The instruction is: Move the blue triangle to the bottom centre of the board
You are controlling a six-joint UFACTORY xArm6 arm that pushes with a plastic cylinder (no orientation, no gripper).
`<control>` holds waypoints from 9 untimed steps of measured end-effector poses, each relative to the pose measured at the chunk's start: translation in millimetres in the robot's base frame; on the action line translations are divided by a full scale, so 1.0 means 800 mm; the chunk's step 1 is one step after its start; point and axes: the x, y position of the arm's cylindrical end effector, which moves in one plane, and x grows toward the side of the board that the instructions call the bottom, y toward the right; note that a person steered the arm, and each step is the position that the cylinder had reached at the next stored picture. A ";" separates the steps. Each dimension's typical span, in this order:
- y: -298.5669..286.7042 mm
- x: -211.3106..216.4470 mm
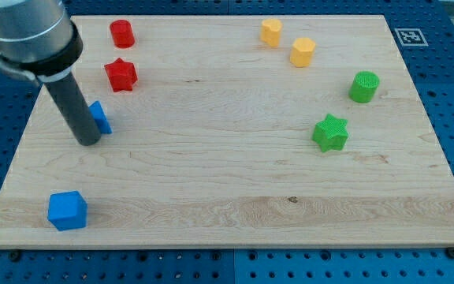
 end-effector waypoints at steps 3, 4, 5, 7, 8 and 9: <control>-0.028 -0.028; -0.032 -0.064; -0.030 -0.075; -0.016 -0.047; 0.017 -0.024; 0.050 -0.024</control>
